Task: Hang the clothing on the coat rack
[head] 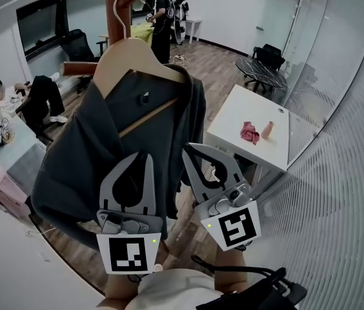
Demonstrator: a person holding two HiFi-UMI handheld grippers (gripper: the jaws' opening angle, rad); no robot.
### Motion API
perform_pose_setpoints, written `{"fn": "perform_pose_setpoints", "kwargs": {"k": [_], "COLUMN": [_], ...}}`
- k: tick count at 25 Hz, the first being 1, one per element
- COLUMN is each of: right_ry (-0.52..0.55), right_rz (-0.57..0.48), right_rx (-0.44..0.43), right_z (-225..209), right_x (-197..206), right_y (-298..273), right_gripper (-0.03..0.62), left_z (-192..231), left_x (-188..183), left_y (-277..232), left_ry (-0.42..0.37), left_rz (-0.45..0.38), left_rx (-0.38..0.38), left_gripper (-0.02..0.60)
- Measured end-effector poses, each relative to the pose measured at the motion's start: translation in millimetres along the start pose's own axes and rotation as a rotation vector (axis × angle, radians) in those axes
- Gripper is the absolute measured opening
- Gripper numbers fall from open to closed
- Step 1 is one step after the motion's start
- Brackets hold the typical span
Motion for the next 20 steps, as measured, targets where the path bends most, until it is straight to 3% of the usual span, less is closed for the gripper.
{"fn": "perform_pose_setpoints", "kwargs": {"k": [20], "right_ry": [0.001], "right_rz": [0.027], "right_rx": [0.000], "right_z": [5.7], "right_x": [9.6], "right_y": [0.2], "right_gripper": [0.020], "left_z": [5.8], "left_x": [5.5], "left_y": [2.9], "left_ry": [0.006], "left_rz": [0.017], "left_rx": [-0.014], "left_gripper": [0.023]}}
Point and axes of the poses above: the fingertips, and each gripper's own axes: y backward along the fingers, z to its left, x out of its underside, the point moved 3 cm from there along y, backward along the fingers
